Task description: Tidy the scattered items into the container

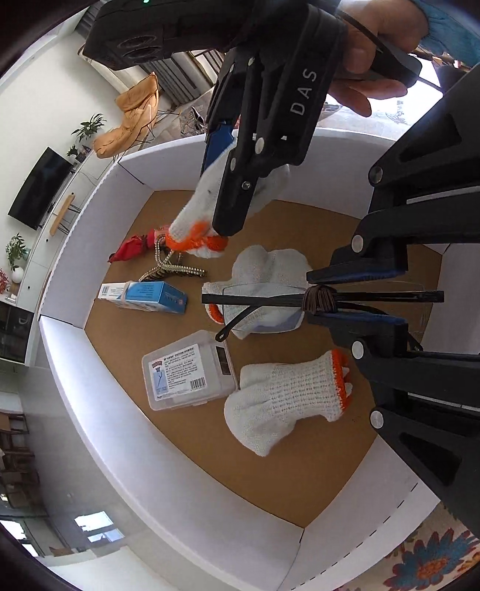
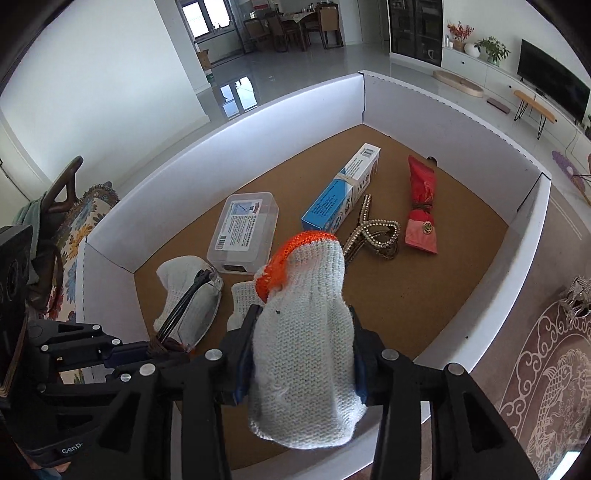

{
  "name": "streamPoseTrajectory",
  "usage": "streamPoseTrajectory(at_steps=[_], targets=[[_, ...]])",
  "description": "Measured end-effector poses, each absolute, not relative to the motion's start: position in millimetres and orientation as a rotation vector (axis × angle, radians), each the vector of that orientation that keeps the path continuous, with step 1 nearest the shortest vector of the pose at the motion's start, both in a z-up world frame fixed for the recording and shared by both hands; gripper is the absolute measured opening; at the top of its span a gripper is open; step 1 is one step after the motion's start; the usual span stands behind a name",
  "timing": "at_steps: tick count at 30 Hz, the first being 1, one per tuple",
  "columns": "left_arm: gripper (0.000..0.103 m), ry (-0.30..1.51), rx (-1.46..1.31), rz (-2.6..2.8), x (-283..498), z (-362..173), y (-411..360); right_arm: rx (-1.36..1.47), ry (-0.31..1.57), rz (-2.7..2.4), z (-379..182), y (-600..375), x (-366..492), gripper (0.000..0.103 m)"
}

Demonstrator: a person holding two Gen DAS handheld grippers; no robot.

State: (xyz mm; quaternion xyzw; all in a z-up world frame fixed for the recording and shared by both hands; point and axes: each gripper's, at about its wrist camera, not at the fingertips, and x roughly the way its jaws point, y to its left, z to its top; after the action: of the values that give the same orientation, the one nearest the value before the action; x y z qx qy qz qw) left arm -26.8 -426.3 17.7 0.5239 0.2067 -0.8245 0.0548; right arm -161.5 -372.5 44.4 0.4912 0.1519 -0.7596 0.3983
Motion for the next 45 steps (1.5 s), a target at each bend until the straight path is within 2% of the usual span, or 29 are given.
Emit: streamPoseTrajectory(at_steps=[1,2,3,9,15,16,18,21,25,28,30,33,37,40,42,45], targets=[[0.031,0.63,1.583,-2.495,-26.3,17.2,-427.4,1.237,0.403,-1.927,44.1,-373.6,-161.3,0.06],[0.055,0.617,1.572,-2.484,-25.5,17.5,-427.5,1.229,0.413,-1.934,45.8,-373.5,-160.7,0.06],[0.07,0.598,1.552,-2.478,-24.2,18.9,-427.2,1.222,0.406,-1.938,48.5,-371.7,-160.7,0.061],[0.07,0.486,1.447,-2.524,-12.3,42.7,-414.4,1.133,0.296,-1.971,78.7,-333.3,-154.3,0.062],[0.07,0.362,1.381,-2.678,1.7,73.2,-342.1,1.018,0.245,-2.145,73.8,-221.4,-124.6,0.062],[0.071,0.339,1.375,-2.715,3.6,76.0,-323.4,1.022,0.235,-2.176,66.8,-196.2,-119.9,0.062],[0.079,0.305,1.38,-2.792,4.7,76.8,-280.7,1.045,0.229,-2.252,48.9,-143.5,-110.6,0.062],[0.088,0.251,1.42,-2.886,-0.5,61.2,-210.8,1.117,0.246,-2.371,18.9,-63.6,-99.6,0.062],[0.088,0.173,1.538,-2.952,-27.4,14.3,-115.3,1.227,0.254,-2.526,-9.6,36.5,-86.4,0.062],[0.088,0.065,1.525,-2.959,-53.8,-15.1,-61.3,1.293,0.195,-2.628,-19.9,98.3,-82.5,0.062],[0.088,0.056,1.496,-2.975,-69.8,-26.2,-37.1,1.316,0.143,-2.683,-22.7,129.0,-83.2,0.062],[0.088,0.001,1.457,-2.972,-90.2,-37.7,-14.7,1.33,0.069,-2.734,-27.3,154.5,-87.5,0.062],[0.088,-0.026,1.433,-2.942,-110.7,-50.1,-5.3,1.341,0.061,-2.752,-24.8,157.9,-96.8,0.062],[0.088,-0.025,1.452,-2.927,-113.2,-52.7,-3.2,1.354,0.07,-2.76,-26.0,152.9,-103.7,0.068],[0.103,-0.096,1.491,-2.914,-115.0,-56.2,5.6,1.359,0.069,-2.762,-27.4,151.0,-105.1,0.07],[0.103,-0.14,1.489,-2.911,-115.2,-57.0,9.3,1.359,0.064,-2.762,-29.4,150.7,-106.9,0.071]])
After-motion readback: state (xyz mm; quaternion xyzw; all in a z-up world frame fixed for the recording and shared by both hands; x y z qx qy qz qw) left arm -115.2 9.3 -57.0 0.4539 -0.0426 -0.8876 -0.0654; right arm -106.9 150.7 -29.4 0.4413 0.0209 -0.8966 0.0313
